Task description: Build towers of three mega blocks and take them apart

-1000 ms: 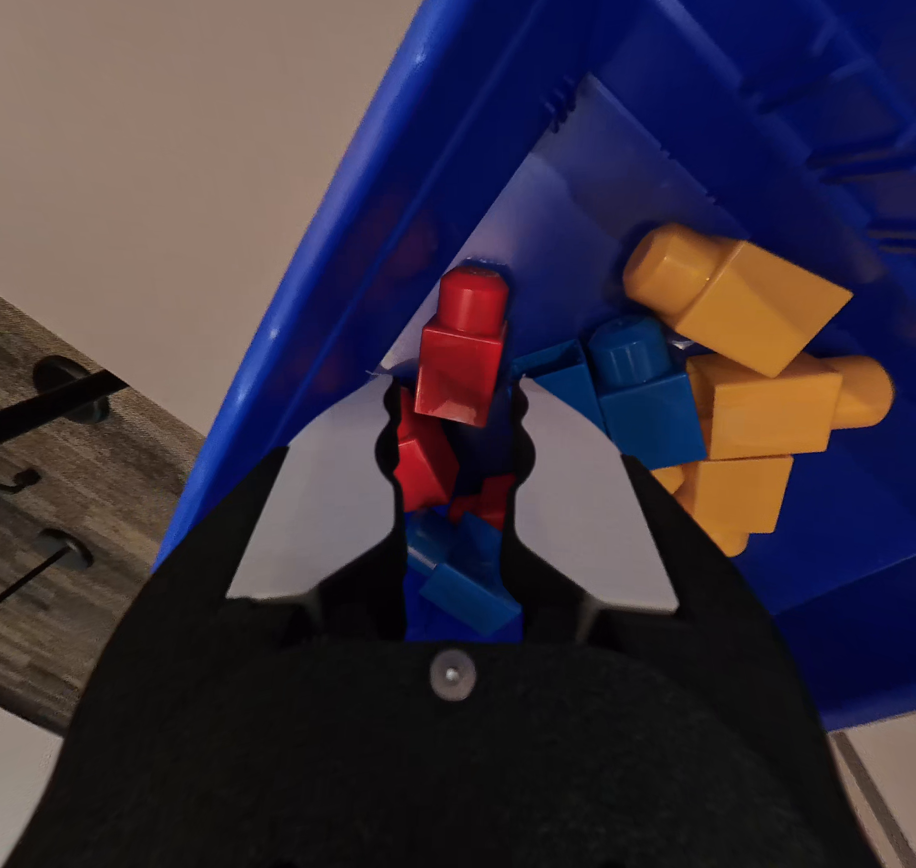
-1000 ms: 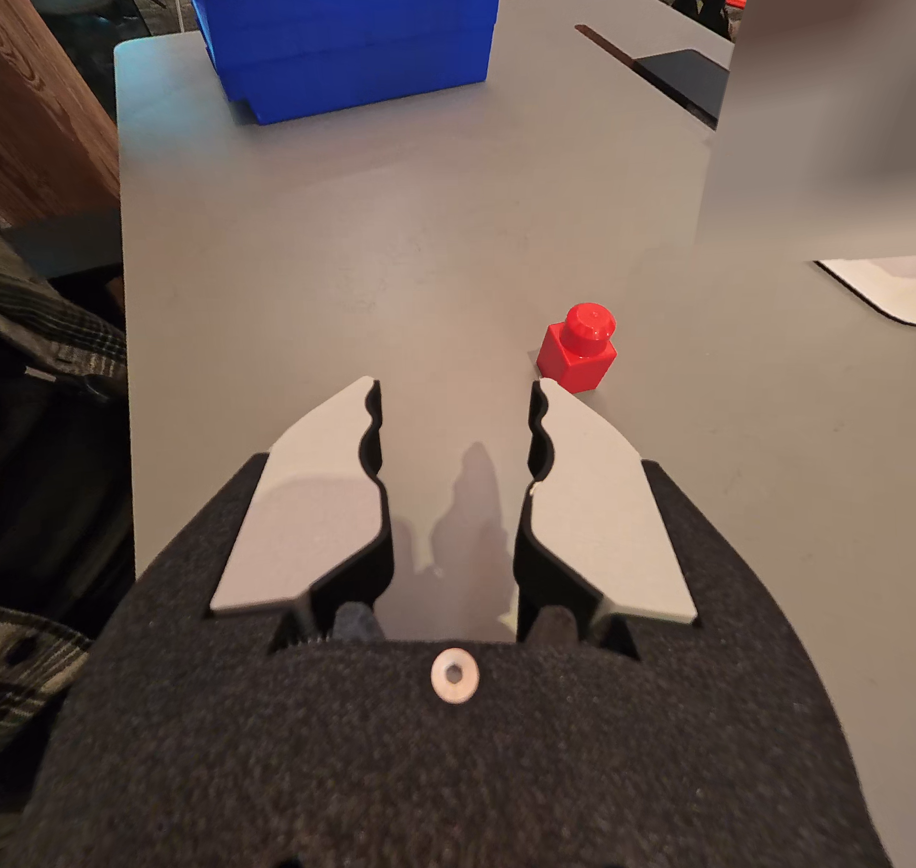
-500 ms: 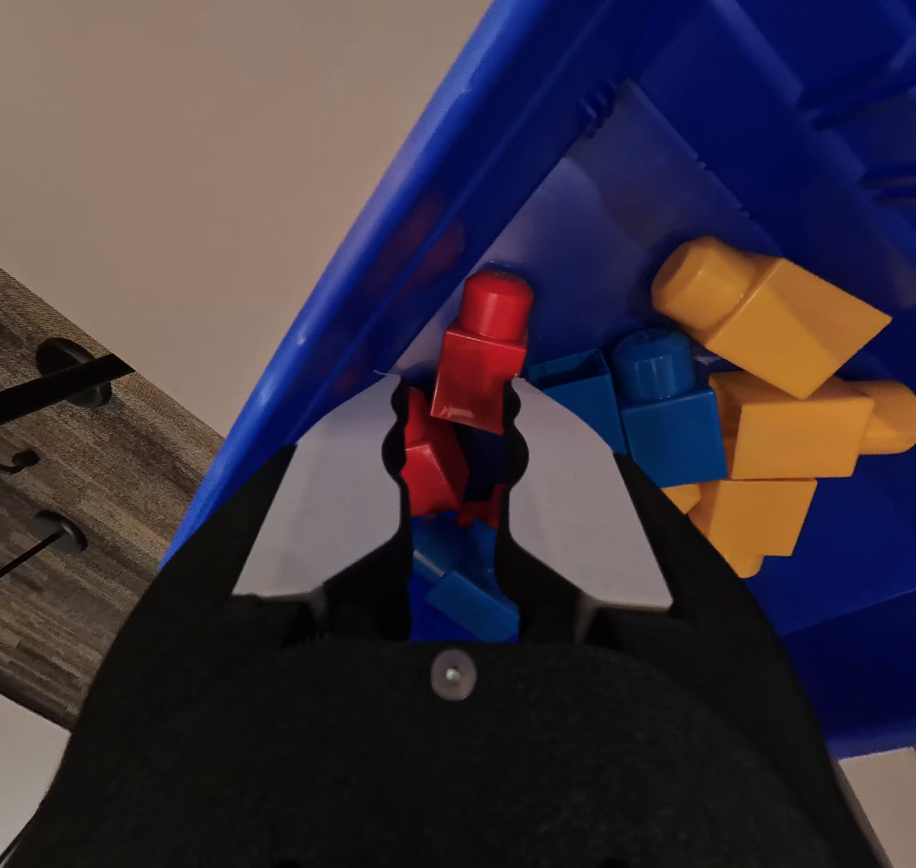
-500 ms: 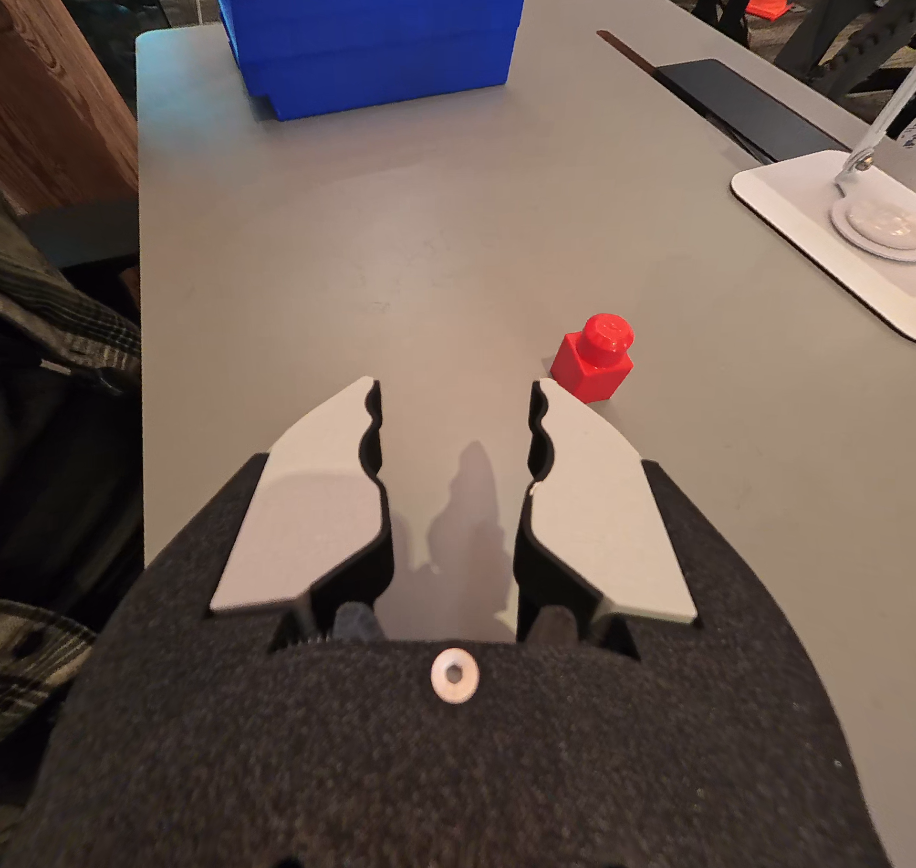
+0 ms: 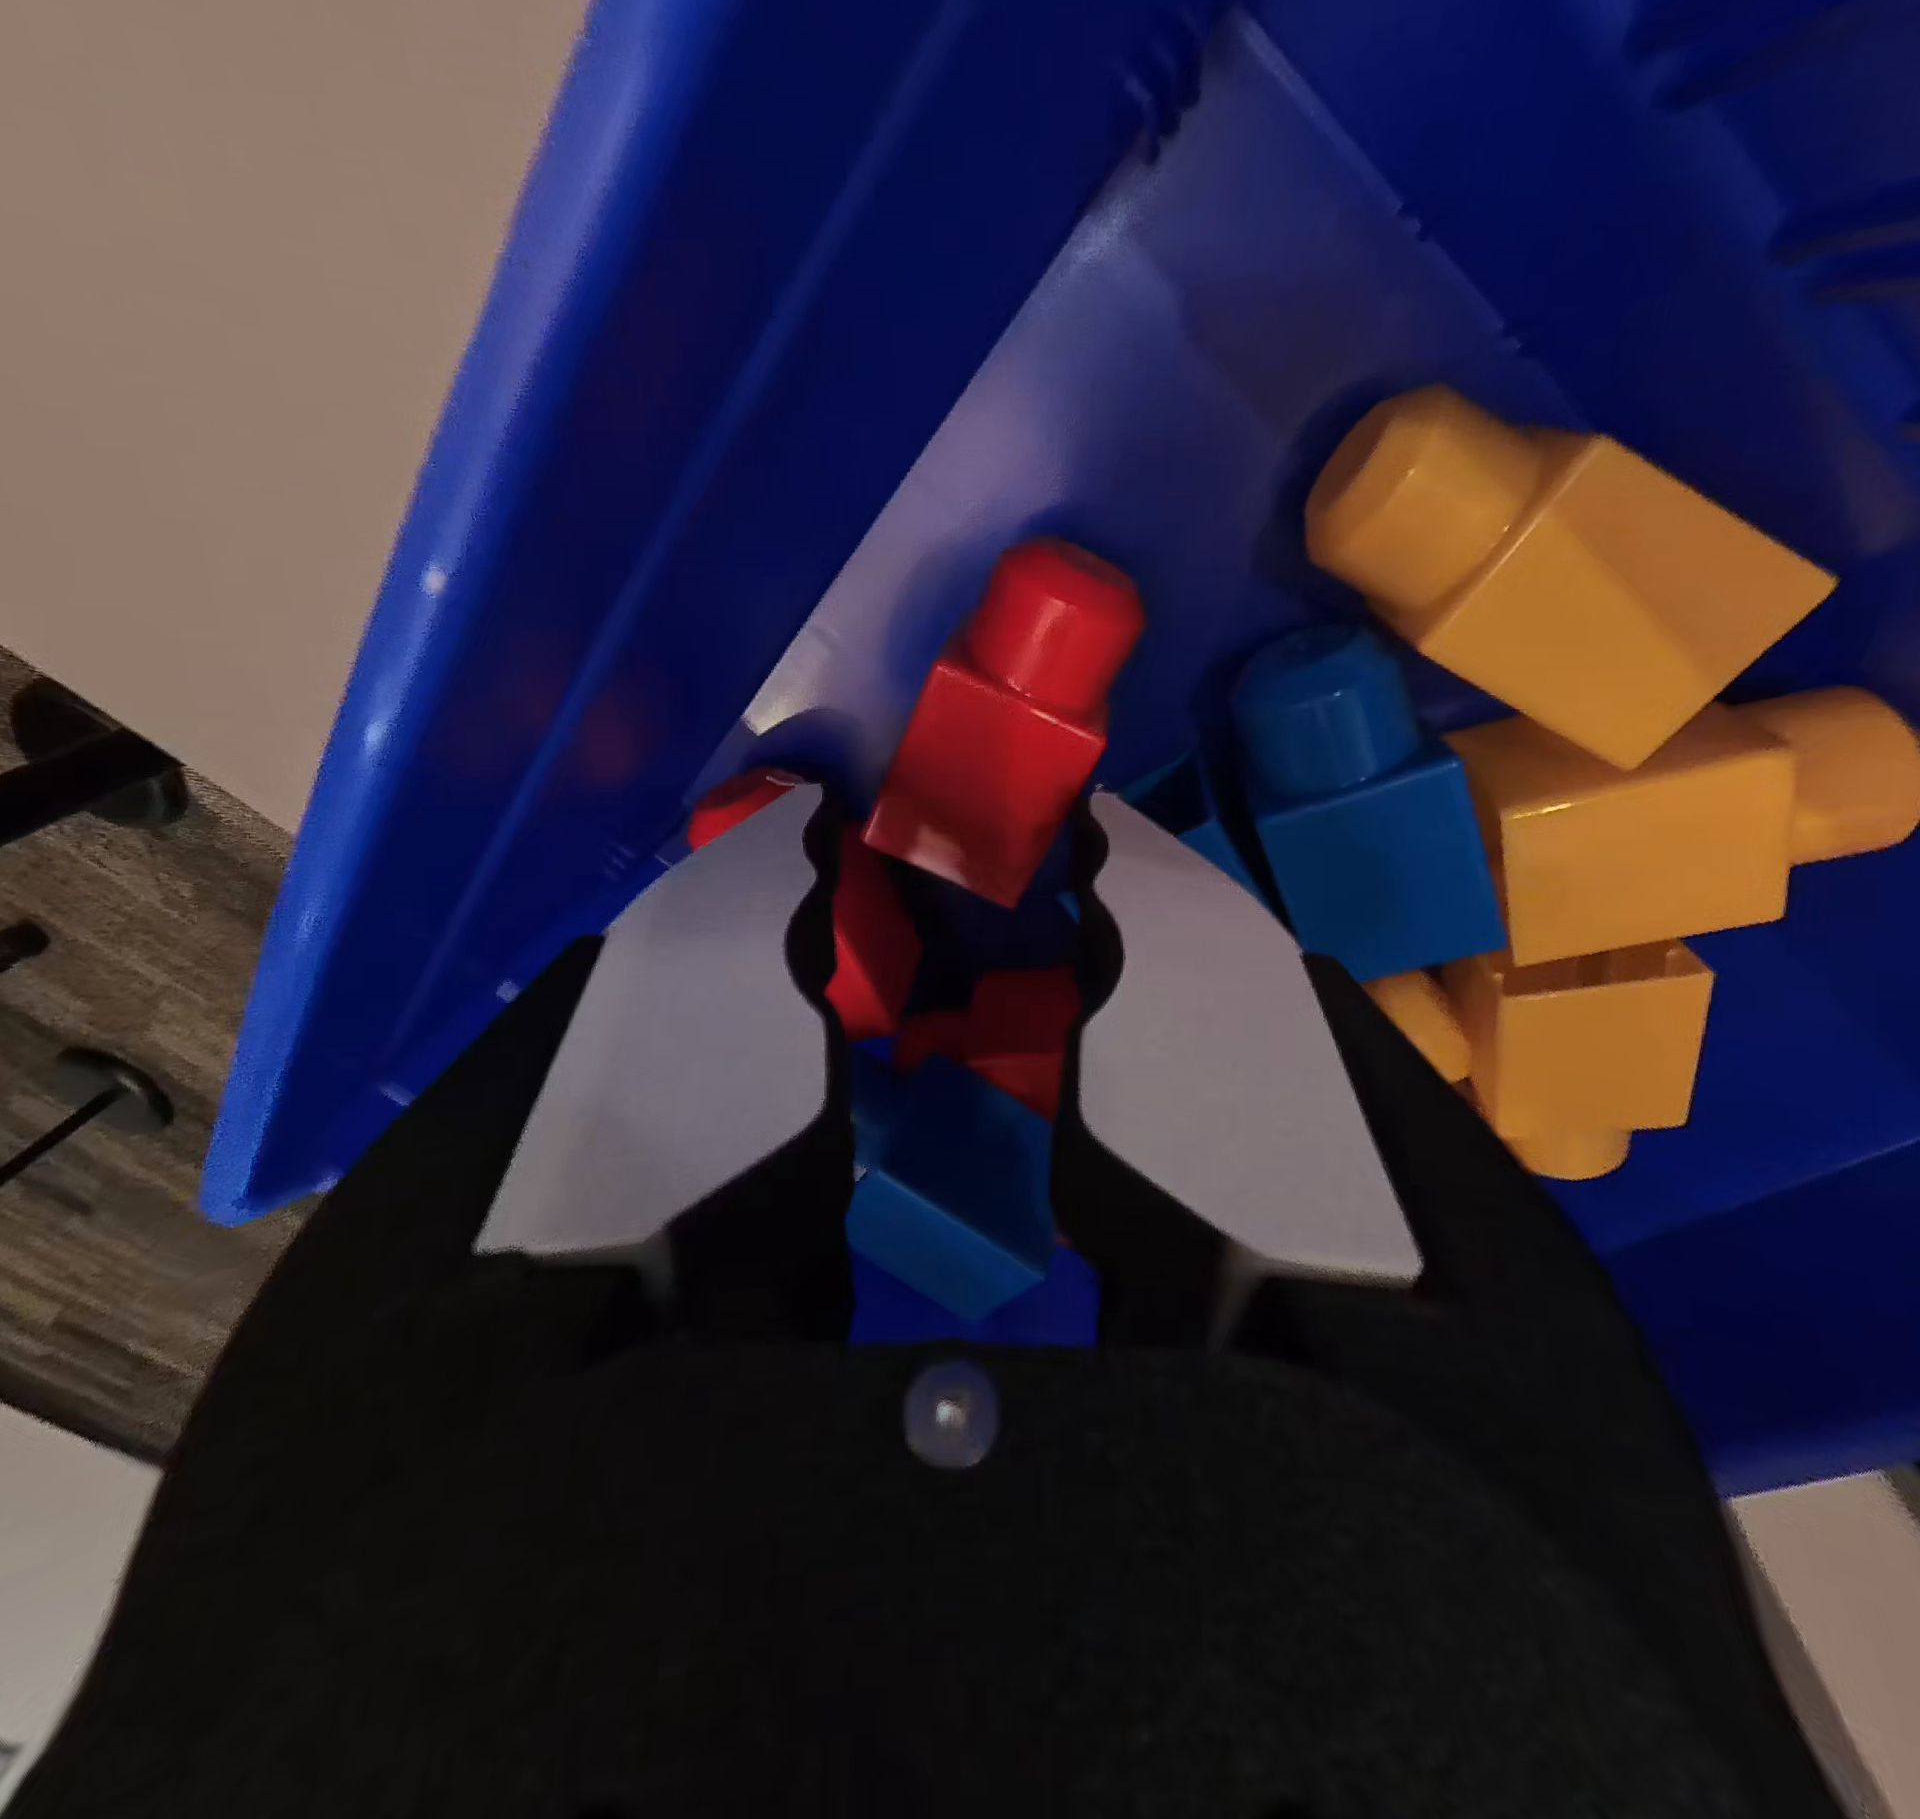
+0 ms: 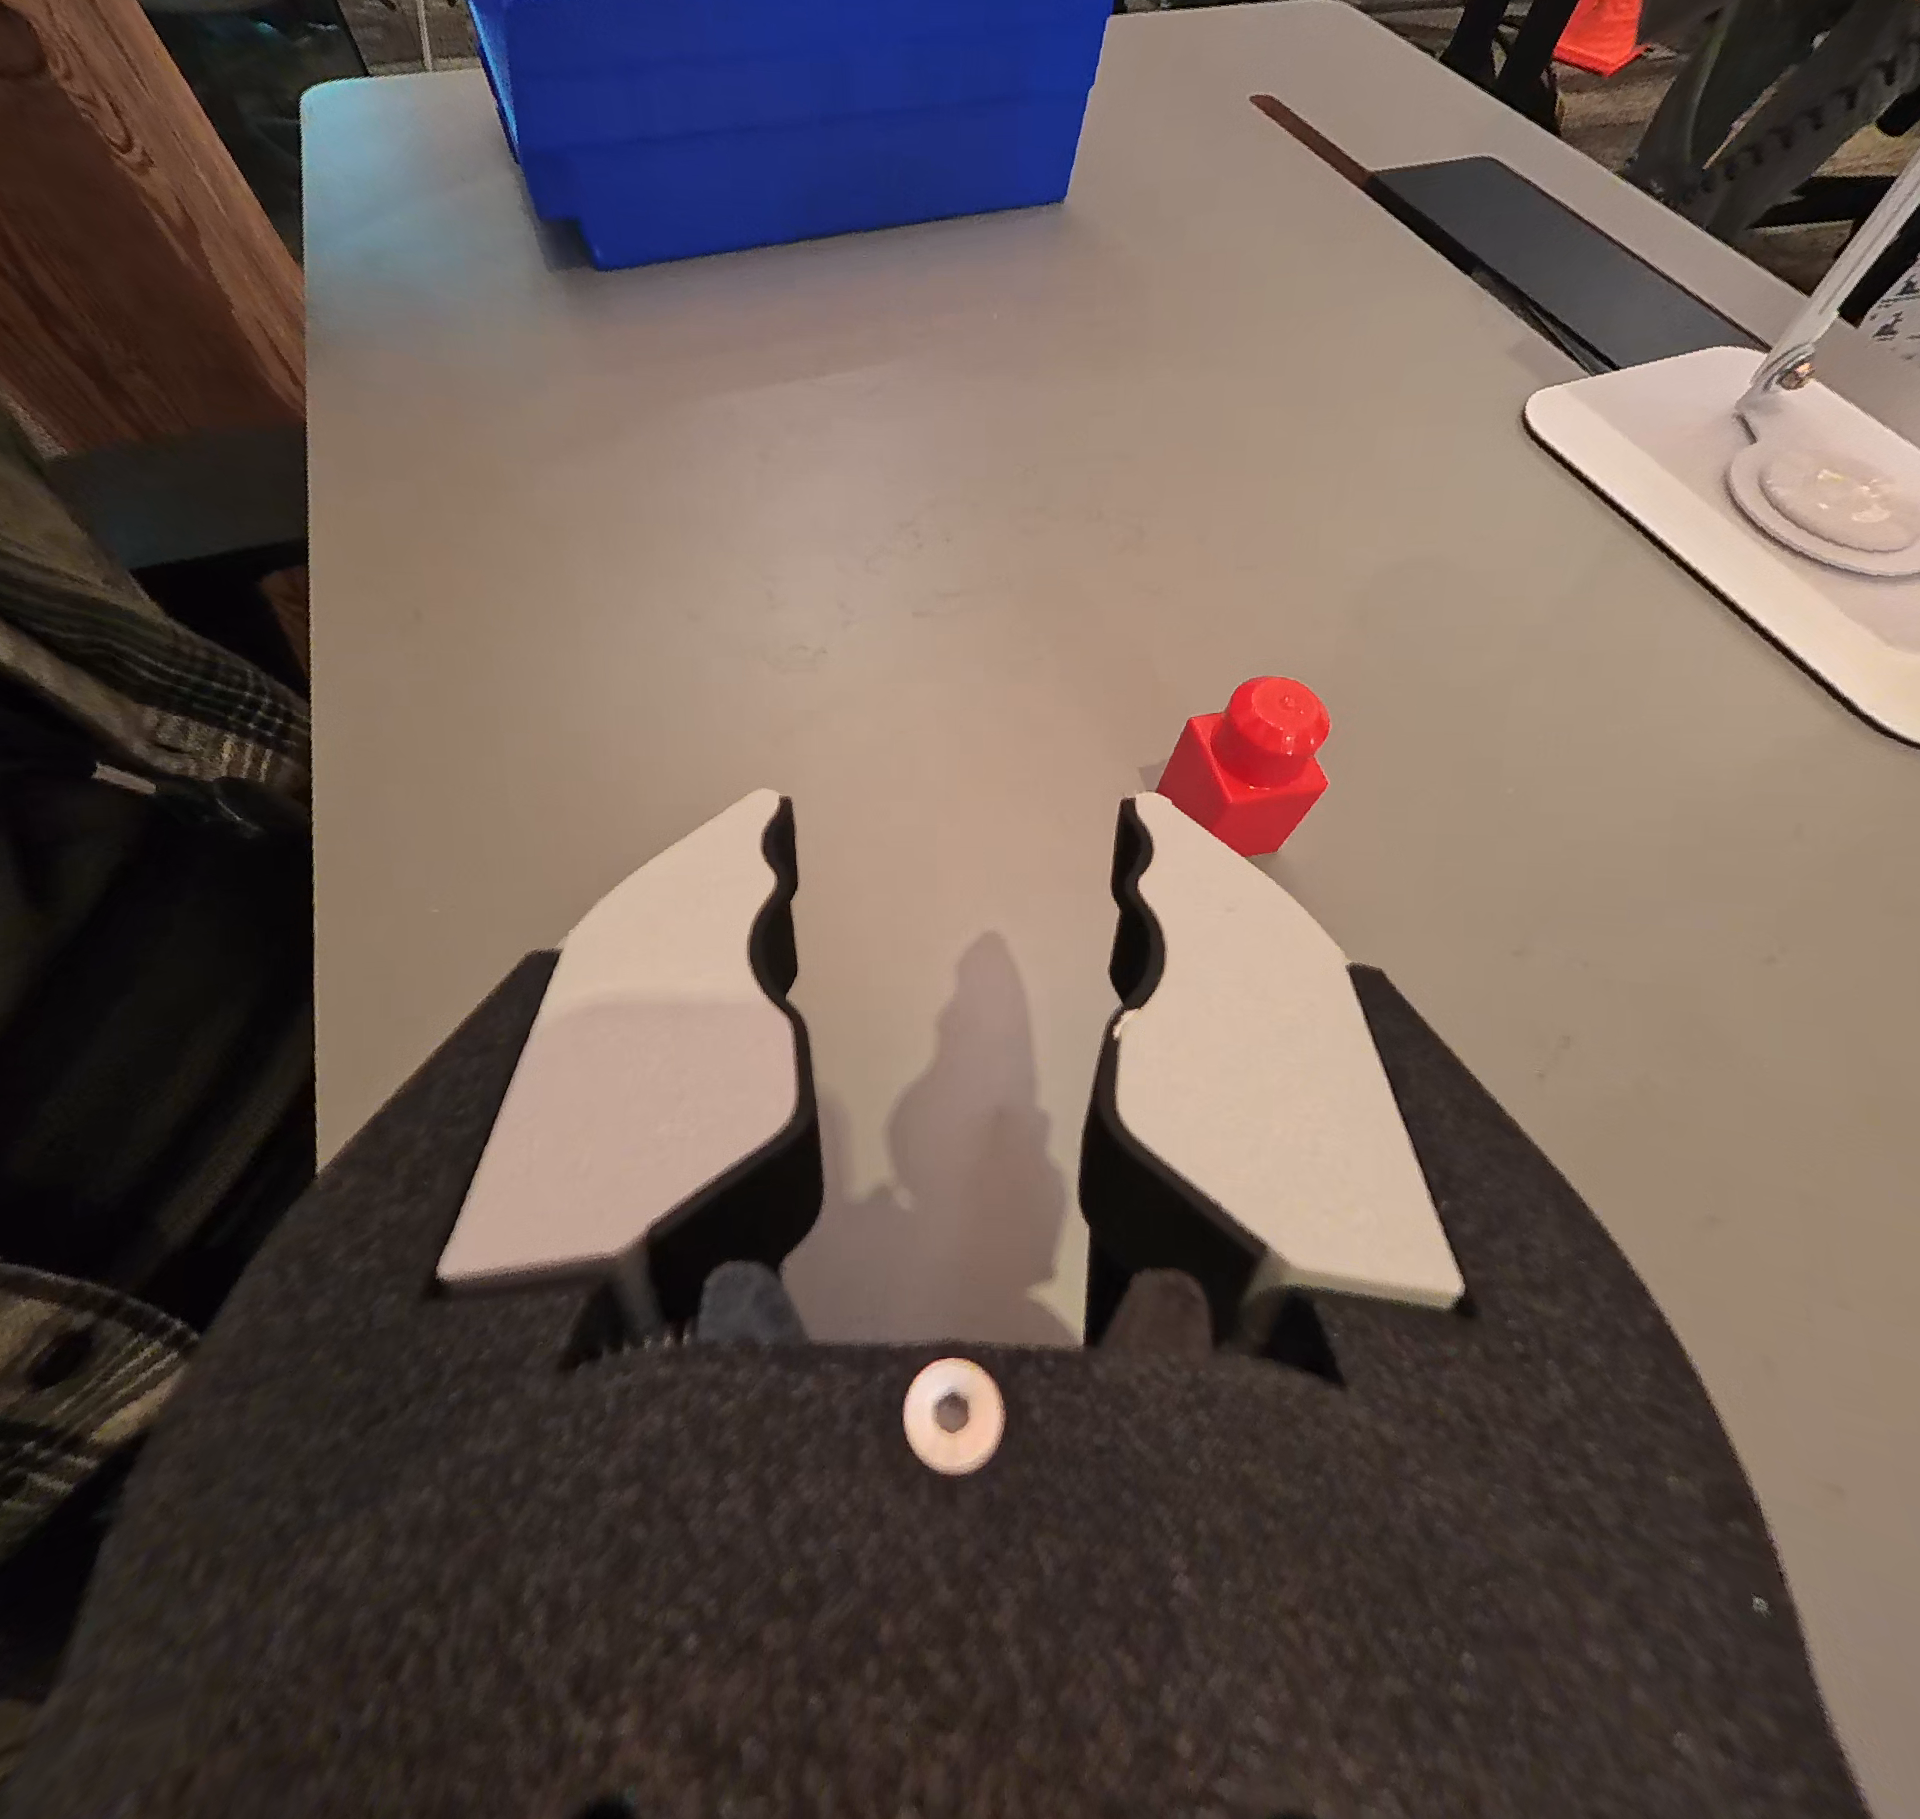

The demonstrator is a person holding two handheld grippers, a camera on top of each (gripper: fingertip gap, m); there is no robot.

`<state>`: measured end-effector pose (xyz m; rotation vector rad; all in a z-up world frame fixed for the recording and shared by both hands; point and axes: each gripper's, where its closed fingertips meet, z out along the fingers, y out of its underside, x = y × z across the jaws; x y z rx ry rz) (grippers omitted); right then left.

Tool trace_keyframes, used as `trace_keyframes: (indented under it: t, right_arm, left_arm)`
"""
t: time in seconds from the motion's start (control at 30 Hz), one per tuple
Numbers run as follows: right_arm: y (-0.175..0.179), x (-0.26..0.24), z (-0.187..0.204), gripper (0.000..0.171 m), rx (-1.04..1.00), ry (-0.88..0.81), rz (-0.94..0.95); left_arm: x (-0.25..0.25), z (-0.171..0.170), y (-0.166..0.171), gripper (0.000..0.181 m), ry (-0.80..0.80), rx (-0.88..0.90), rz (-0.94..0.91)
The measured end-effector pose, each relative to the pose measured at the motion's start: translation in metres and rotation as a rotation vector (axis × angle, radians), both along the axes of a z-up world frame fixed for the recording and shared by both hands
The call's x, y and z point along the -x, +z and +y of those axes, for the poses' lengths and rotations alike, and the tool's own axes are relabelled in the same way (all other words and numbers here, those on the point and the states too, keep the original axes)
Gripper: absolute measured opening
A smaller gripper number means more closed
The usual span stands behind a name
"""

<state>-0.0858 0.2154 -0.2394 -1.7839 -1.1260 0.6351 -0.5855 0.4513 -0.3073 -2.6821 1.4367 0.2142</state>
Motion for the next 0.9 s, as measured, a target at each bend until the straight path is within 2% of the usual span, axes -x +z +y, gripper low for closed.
trace_keyframes:
  t: [0.03,0.47,0.6,0.73,0.9]
  right_arm:
    - [0.0,0.0,0.0,0.058,-0.001,0.001,-0.001]
    - [-0.004,0.004,-0.002,0.058,-0.003,0.015,-0.022]
    - [-0.003,0.001,0.001,0.057,0.003,-0.003,-0.006]
    - [-0.001,0.002,0.002,0.056,0.017,-0.01,0.02]
    - [0.006,0.0,0.007,0.055,0.034,-0.038,0.045]
  left_arm:
    - [0.001,-0.001,-0.001,0.041,-0.014,0.004,0.011]
    - [-0.004,-0.009,-0.018,0.037,-0.012,0.124,-0.037]
    - [0.0,-0.008,-0.017,0.036,-0.001,0.106,-0.033]
    - [-0.003,-0.006,0.007,0.036,0.051,0.0,-0.139]
    - [-0.027,-0.009,0.067,0.036,0.051,-0.202,-0.329]
